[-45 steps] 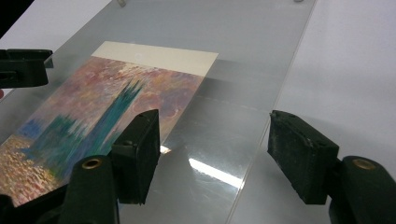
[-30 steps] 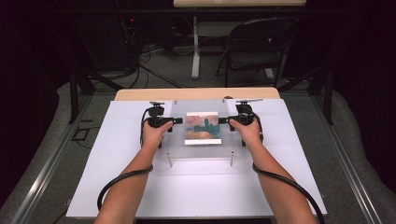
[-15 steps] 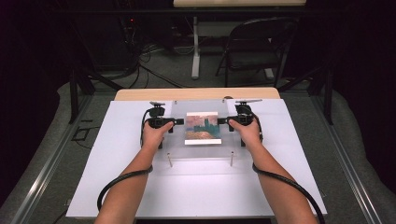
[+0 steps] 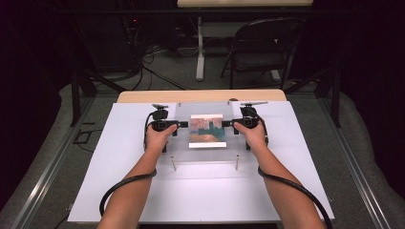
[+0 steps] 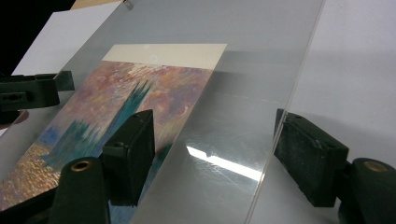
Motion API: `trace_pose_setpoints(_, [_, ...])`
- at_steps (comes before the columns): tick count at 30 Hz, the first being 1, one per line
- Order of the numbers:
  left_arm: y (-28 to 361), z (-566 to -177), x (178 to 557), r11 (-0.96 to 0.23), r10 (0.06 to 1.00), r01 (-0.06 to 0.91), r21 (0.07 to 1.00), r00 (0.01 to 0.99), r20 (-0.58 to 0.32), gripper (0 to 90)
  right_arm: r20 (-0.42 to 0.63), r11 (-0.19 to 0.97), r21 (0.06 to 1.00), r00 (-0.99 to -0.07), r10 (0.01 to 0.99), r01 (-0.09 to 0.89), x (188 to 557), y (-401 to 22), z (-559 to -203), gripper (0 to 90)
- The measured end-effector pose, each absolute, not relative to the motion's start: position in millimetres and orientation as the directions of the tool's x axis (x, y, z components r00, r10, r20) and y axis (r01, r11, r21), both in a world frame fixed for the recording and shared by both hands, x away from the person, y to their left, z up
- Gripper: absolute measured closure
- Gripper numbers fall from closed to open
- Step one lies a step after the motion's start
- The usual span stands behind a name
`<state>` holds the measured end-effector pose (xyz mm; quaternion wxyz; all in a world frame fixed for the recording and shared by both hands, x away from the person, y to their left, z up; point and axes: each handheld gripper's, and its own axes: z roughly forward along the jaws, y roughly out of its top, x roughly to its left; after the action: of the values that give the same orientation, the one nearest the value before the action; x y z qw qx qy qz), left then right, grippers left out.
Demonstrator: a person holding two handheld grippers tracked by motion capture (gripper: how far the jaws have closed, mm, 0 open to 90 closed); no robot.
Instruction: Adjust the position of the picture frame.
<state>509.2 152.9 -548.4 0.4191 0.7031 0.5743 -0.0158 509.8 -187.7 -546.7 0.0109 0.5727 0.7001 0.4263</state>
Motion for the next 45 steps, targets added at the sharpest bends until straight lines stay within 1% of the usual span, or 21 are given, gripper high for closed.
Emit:
trace_pose_setpoints(37, [154.6,-548.8,506.6,0.023,0.786,0.778,0.628,0.374,-0.493,28.1,0.453,-0.017,0.65,-0.369,0.811,0.76,506.5,-187.2,-544.2,29.3])
trace_pose_setpoints(45, [157.1,-545.6,504.7,0.036,0.782,0.761,0.648,0.383,-0.492,30.0,0.441,-0.008,0.665,-0.384,0.811,0.747,504.2,-186.5,-539.6,29.3])
